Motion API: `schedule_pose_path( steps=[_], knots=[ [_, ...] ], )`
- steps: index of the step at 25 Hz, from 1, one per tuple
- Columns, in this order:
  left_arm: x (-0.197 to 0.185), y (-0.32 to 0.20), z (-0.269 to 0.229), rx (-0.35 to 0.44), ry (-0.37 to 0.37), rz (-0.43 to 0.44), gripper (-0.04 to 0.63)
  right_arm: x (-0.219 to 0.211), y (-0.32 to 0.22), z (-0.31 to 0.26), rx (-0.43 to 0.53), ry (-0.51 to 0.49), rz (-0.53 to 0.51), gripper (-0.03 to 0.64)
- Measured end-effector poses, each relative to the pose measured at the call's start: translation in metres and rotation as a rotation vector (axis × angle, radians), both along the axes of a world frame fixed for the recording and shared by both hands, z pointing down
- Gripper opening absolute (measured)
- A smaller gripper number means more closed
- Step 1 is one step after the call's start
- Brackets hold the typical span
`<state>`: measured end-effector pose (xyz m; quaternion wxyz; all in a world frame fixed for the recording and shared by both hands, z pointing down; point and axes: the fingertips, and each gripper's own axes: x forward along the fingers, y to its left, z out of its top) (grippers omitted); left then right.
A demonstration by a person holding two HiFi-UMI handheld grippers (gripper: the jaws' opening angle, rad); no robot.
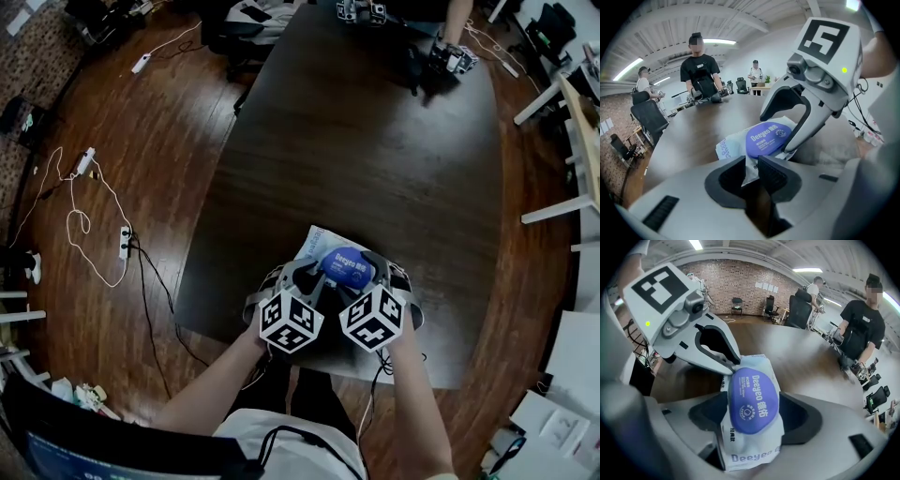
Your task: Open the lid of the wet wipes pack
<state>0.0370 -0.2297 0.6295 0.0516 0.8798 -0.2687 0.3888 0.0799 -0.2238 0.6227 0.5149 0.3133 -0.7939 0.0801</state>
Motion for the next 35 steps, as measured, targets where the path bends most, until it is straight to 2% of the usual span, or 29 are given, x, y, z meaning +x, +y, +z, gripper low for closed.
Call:
schedule_pose_path(
  steps=[6,11,17,22,35],
  knots=[
    [0.000,0.000,0.000,0.021,0.009,-0.006,0.080,-0.002,-0.002,0.006,-0.092,0.087,-0.028,0.333],
    [0.000,0.001,0.001,0.023,0.030,-0.007,0.080,-0.003,-0.002,0.013,-0.168,0.106,-0.044,0.333],
    [0.000,0.001,0.002,0.017,0.057,-0.007,0.075,-0.001,-0.006,0.013,-0.221,0.016,-0.041,0.331],
    [0.005,0.006,0.004,0.029,0.065,0.005,0.072,0.002,-0.003,0.011,-0.305,-0.054,-0.039,0.331],
    [0.004,0.004,0.003,0.036,0.087,0.000,0.063,0.005,-0.008,0.014,-0.393,-0.113,-0.035,0.330]
  ],
)
